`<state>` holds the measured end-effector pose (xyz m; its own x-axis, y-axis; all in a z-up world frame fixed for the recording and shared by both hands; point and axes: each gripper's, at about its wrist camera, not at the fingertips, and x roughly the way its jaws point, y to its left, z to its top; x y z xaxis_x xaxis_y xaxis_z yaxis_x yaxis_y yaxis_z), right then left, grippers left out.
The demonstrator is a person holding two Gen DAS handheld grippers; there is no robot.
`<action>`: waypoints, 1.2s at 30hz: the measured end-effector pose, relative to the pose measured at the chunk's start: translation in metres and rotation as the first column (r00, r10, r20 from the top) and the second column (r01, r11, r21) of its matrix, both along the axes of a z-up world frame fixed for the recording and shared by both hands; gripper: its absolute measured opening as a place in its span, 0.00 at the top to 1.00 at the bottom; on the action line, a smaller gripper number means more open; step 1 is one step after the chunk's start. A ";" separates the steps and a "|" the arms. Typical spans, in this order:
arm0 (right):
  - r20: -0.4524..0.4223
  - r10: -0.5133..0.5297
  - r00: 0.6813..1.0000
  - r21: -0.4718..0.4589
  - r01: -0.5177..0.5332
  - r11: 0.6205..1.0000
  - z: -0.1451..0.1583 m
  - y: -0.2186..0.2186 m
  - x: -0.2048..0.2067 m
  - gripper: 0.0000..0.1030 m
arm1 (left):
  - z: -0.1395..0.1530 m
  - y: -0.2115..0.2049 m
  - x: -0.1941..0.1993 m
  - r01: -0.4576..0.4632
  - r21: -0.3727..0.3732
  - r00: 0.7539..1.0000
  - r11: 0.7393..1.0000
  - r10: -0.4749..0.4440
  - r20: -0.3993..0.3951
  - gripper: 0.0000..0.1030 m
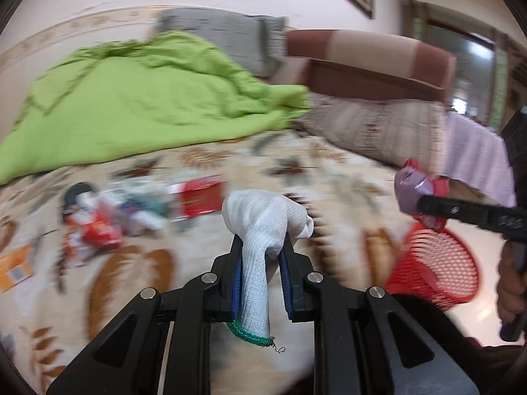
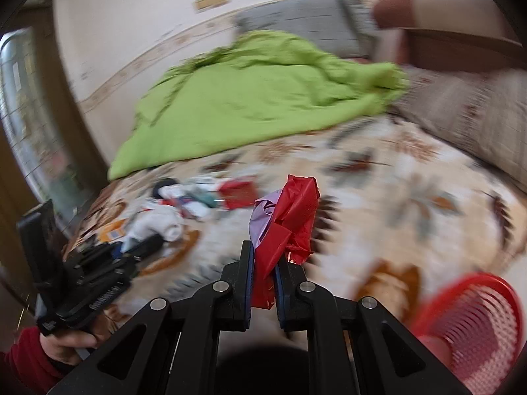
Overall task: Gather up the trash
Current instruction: 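Carry both items over the red basket and open both tools to drop them, then move both tools back over the bed toward the orange box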
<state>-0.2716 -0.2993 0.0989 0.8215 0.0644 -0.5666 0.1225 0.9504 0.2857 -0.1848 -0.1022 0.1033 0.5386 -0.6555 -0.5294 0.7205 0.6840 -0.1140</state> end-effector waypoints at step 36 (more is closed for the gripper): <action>-0.083 -0.265 0.961 0.151 0.275 0.949 -0.024 -0.126 -0.097 0.53 | 0.012 -0.102 -0.041 0.184 -0.008 0.968 0.983 -0.182 -0.170 0.35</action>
